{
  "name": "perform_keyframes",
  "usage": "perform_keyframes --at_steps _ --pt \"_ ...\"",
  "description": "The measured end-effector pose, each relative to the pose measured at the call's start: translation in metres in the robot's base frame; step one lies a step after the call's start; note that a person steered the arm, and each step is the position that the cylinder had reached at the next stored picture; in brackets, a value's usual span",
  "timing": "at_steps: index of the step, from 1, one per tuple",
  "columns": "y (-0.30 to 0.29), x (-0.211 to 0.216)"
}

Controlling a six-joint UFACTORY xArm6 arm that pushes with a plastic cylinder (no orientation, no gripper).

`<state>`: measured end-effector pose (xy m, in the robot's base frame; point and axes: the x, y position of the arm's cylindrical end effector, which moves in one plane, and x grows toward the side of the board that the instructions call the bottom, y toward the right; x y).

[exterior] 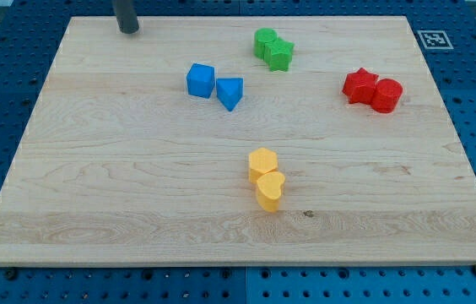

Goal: Slide the blue triangle slightly down

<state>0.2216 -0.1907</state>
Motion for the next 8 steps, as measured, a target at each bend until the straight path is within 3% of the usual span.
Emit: perform_keyframes --at_steps 2,4,5,6,8 --pt "0.019 0.013" --pt "0.156 0.077" --pt "0.184 0.120" --pt "0.185 0.155" --pt "0.185 0.170"
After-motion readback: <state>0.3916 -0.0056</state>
